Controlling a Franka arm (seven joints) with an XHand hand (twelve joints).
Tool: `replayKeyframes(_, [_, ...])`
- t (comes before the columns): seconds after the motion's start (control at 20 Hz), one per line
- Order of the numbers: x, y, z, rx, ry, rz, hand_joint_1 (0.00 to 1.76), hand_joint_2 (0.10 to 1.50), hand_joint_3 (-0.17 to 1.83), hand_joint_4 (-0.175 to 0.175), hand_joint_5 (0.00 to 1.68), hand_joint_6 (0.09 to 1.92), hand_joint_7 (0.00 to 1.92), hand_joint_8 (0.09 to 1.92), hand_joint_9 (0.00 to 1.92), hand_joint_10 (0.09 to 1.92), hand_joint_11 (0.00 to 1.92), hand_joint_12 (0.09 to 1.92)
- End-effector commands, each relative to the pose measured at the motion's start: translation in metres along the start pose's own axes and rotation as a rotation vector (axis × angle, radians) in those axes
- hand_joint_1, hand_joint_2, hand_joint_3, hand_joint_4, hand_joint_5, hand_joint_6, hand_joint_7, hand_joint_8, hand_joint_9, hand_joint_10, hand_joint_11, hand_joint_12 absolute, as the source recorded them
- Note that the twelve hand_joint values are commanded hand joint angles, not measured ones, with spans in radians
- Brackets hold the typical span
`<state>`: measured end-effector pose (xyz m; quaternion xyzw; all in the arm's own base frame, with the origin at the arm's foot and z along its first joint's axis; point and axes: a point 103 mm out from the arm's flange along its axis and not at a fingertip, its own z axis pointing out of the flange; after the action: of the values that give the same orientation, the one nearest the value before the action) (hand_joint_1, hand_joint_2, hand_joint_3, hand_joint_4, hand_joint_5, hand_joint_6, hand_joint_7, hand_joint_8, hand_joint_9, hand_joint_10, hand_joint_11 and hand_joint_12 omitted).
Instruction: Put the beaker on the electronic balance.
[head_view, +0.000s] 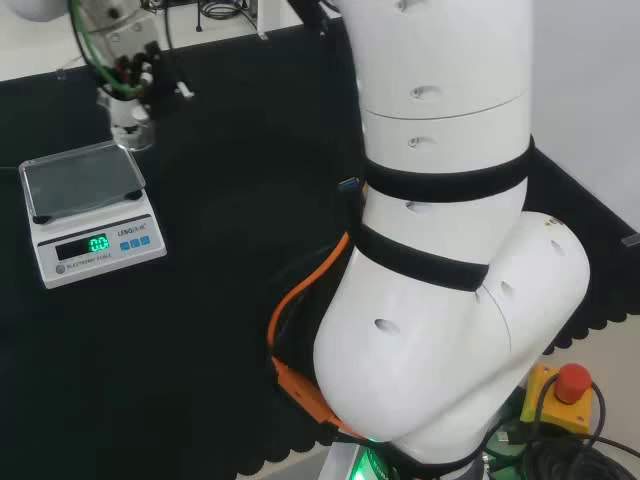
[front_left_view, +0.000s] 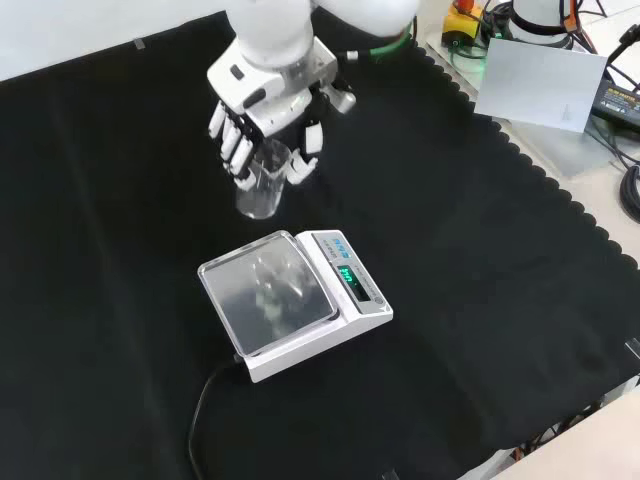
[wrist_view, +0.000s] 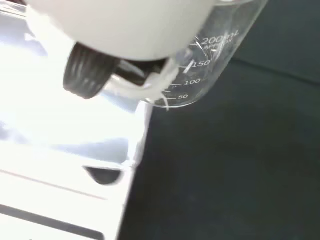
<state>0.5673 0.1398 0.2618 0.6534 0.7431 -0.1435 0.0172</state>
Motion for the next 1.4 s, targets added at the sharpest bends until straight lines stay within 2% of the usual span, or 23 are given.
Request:
replayKeyframes(0.05, [0.075, 0.014, 0.000, 0.017, -0.031, -0.094, 1.20, 0.40, 0.78, 0.121, 0.99, 0.92, 1.04, 0.79, 1.16, 0.53, 0.85, 1.22])
replayKeyframes(0.3, [0.096, 0.023, 0.017, 0.040, -0.022, -0.119, 1.20, 0.40, 0.78, 0.118, 0.99, 0.92, 1.04, 0.78, 1.16, 0.52, 0.86, 1.21])
replayKeyframes(0.65, [0.103, 0.031, 0.039, 0.067, -0.021, -0.138, 1.20, 0.40, 0.78, 0.114, 1.00, 0.91, 1.04, 0.78, 1.17, 0.51, 0.86, 1.21])
replayKeyframes(1.0, [0.099, 0.037, 0.038, 0.061, -0.028, -0.121, 1.20, 0.39, 0.79, 0.108, 0.98, 0.91, 1.03, 0.77, 1.17, 0.51, 0.85, 1.20])
replayKeyframes(1.4, [0.101, 0.050, 0.035, 0.048, -0.071, -0.116, 1.19, 0.39, 0.79, 0.098, 0.96, 0.92, 1.02, 0.77, 1.16, 0.51, 0.85, 1.21])
